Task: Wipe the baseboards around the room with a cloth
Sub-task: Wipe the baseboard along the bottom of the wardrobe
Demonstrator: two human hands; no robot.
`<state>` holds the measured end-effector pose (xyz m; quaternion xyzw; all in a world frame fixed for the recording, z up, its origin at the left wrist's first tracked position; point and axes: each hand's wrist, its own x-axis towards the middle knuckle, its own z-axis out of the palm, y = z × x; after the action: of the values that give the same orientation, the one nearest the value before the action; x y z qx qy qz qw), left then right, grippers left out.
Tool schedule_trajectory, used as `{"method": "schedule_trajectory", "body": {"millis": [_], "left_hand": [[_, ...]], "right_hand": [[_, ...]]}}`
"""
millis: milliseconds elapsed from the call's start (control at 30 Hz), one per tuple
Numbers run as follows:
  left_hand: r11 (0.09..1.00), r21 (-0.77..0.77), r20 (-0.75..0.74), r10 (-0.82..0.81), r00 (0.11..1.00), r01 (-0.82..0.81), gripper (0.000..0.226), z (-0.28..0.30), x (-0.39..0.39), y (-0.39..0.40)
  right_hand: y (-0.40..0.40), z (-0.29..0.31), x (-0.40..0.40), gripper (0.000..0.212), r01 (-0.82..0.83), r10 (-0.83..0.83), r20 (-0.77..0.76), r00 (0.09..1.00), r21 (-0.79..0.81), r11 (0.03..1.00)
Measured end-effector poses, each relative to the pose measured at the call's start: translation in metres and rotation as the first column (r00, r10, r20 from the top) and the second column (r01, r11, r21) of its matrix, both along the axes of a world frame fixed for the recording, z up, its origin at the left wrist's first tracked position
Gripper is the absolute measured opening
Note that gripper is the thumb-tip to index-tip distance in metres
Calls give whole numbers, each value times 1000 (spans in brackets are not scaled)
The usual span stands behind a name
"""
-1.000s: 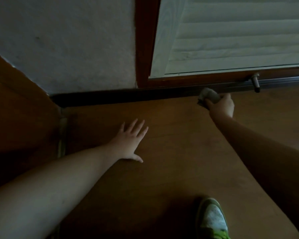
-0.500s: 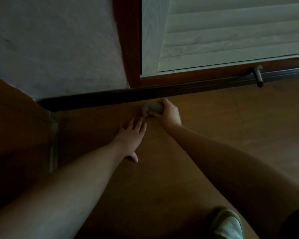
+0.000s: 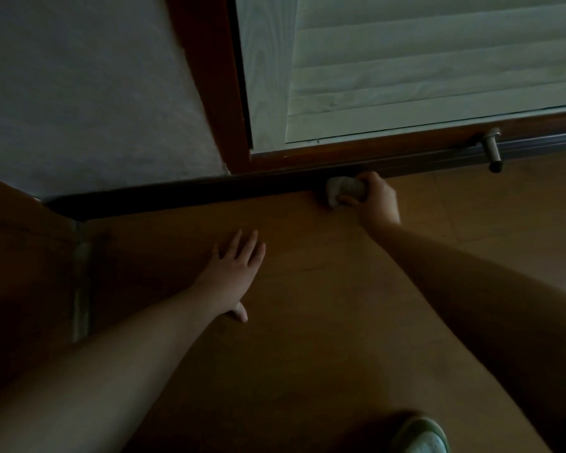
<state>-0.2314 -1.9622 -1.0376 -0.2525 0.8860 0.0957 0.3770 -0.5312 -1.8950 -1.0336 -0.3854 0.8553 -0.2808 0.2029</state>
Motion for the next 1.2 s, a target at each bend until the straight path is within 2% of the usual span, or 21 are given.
{"method": "schedule_trajectory", "body": {"millis": [133, 367, 433, 533, 600, 700, 833, 1000, 1100, 1200], "left_hand": [[1000, 1, 0, 4, 1000, -4, 148, 2, -1, 0], [1000, -4, -2, 15, 1000, -15, 148, -1, 0, 1], [1000, 0, 3, 14, 1000, -14, 149, -1, 0, 1], [1000, -8, -1, 7, 1000, -7, 149, -1, 0, 0], [1000, -13, 3, 5, 1000, -5, 148, 0, -1, 1], [1000, -18, 4, 1, 1000, -1, 148, 2, -2, 2], [999, -24, -20, -23, 1000, 23, 148, 0, 2, -1], [997, -71, -49, -39, 998, 35, 146, 1, 3, 2], [998, -69, -50, -14, 999, 10, 146, 2, 2, 4], [999, -45, -36, 3, 999, -4, 146, 3, 0, 3]], "right_hand": [[17, 3, -40, 52, 10, -9, -61, 998, 25, 1000], [26, 2, -68, 52, 85, -81, -63, 995, 53, 995], [34, 3, -82, 51, 199, -196, -60, 979, 53, 979], [54, 9, -103, 47, 452, -451, -35, 892, 113, 885], [62, 10, -99, 49, 487, -486, -45, 873, 150, 860], [55, 12, -56, 47, 388, -387, -26, 922, 62, 920], [23, 12, 32, 49, 145, -140, 69, 988, -79, 986], [-25, 10, 121, 48, -113, 131, 104, 986, -161, 980], [-46, 14, 126, 46, -129, 147, 106, 983, -160, 979], [-47, 17, 95, 45, -108, 119, 78, 990, -129, 986]]}}
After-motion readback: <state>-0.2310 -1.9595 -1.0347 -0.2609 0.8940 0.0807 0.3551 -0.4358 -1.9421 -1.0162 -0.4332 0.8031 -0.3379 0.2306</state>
